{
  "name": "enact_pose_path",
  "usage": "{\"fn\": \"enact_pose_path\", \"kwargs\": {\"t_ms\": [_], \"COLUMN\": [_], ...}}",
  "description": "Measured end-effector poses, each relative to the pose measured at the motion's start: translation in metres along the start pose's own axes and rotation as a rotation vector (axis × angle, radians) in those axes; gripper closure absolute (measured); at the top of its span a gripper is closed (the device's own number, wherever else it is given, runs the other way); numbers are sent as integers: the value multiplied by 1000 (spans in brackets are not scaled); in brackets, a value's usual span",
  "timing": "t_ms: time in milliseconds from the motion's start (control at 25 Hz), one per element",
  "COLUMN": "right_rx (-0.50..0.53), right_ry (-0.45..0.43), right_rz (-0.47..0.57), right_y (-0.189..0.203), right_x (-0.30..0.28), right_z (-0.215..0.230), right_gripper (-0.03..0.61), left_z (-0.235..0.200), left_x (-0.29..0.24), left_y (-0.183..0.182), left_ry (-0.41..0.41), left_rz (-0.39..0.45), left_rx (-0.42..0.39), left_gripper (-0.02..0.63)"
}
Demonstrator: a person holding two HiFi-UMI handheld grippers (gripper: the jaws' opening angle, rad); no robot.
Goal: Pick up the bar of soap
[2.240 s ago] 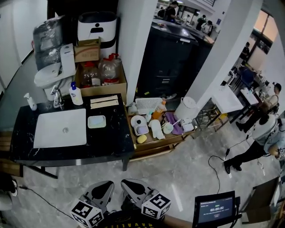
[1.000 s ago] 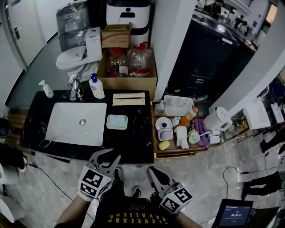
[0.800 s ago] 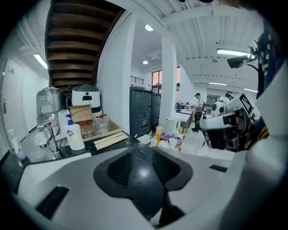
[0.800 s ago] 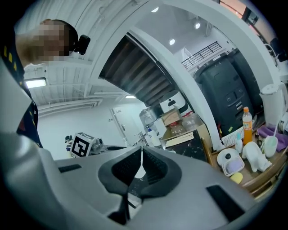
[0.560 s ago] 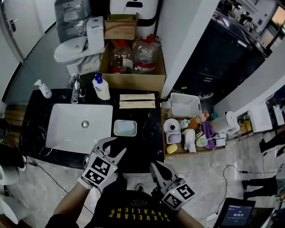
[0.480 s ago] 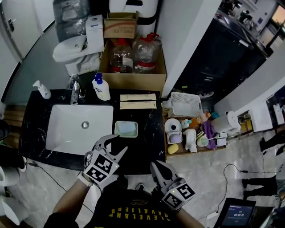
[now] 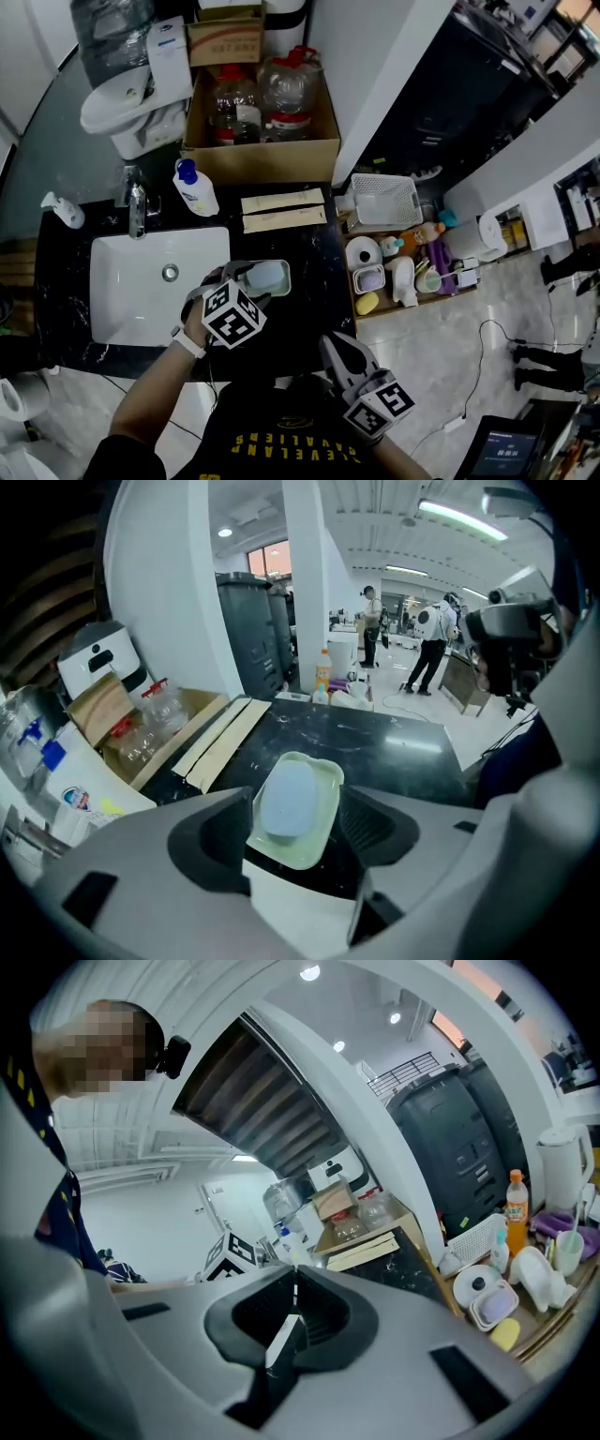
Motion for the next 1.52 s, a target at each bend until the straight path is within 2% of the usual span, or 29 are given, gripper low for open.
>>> {"fn": "enact_pose_path", "kwargs": {"t_ms": [160,360,480,560,760,1080,1400,1520], "right_rx": [-15,-42,-55,-62,-84,-118,-162,-175], "right_ry": [29,25,16,13,13,21,36,41], "right_rz": [-5,-10,-12,-9,-3,8,18,22], "right_y": [2,-1,-2,-3,-7,-11,-9,-8], "right_x": [-2,-7,-11,-11,-9,-3,5,8], "right_z": [9,23,29,34,44,57,69,73], "right_gripper": [558,558,558,558,558,558,558,558], "left_z": [-11,-21,-22,-21,-17,-12,-9,-9], "left_x": [-20,-33,-39,-44,-51,-65,-72,-75], "left_y": [6,13,15,15,8,0,-6,-7], "left_ry": [40,95,118,137,170,169,173,172], "left_rz": [-57,-88,-112,-130,-180,-258,-415,-480], "left_rx": [15,120,144,140,70,-15,-1,43], "left_gripper": [327,327,327,327,327,327,328,328]}}
Point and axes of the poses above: the fingertips, and each gripper's own axes: x backward along the fingers, z to its right, y out of its underside, the point moved 10 cm from there along x, backward along the fingers, and after that the axes turned 13 degrees about z, right-handed, at the moved point
